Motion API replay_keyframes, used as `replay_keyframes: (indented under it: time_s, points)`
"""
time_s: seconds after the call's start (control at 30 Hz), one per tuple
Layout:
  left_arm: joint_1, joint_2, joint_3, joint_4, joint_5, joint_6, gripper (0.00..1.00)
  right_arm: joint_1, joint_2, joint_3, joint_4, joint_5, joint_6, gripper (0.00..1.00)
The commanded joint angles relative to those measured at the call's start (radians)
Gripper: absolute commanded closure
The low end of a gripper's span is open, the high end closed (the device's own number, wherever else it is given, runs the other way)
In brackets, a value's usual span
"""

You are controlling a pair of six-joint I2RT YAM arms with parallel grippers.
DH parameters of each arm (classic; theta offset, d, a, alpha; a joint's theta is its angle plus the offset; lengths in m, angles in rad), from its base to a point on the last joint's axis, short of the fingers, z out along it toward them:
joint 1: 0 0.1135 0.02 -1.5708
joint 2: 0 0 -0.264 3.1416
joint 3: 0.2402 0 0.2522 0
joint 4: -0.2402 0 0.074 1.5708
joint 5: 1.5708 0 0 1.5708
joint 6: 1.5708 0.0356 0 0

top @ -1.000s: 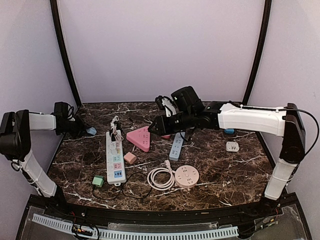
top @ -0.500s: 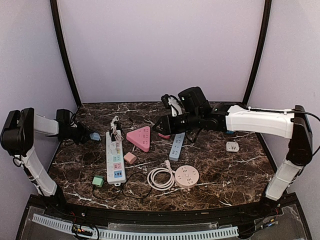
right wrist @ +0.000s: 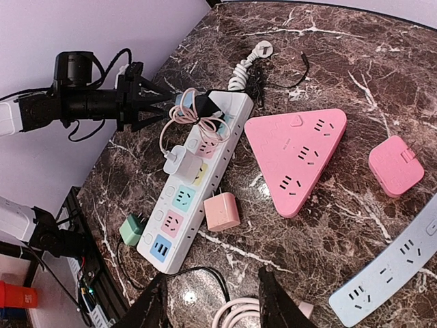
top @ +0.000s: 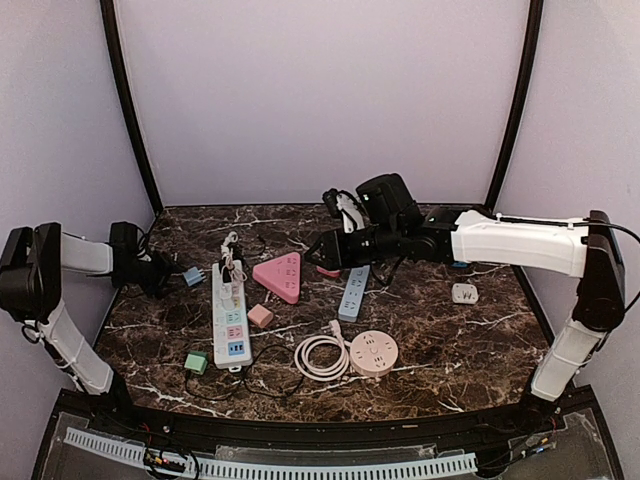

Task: Pull the plug off the socket

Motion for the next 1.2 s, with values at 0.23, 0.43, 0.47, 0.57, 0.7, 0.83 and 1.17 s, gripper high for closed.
replay_keyframes:
  time_s: [0.23,0.43,0.47,0.57,0.7,0.83,1.17]
  points:
    - [-0.161,-0.263,-0.002,-0.287,-0.216,0.128,0.32,-0.004,0.05,0.024,0.052,-0.026,0.004,0.52]
    - [-0.286,-0.356,0.007,-0.391,-0.307,0.131,0.31,-0.004,0.072,0.033,0.054,-0.036,0.005,0.46]
    - [-0.315,-0.369,0.012,-0.401,-0.325,0.13,0.31,-0.004,0.075,0.034,0.054,-0.039,0.006,0.45]
    - [-0.382,-0.384,0.042,-0.454,-0.371,0.127,0.31,-0.006,0.086,0.038,0.061,-0.043,0.011,0.38]
    - [-0.504,-0.382,0.077,-0.497,-0.434,0.117,0.31,-0.006,0.096,0.038,0.07,-0.048,0.016,0.3]
    - [-0.601,-0.314,0.142,-0.559,-0.513,0.116,0.31,-0.007,0.106,0.035,0.081,-0.053,0.021,0.22]
    - [-0.683,-0.085,0.33,-0.679,-0.662,0.102,0.33,-0.007,0.127,0.036,0.08,-0.033,0.032,0.2]
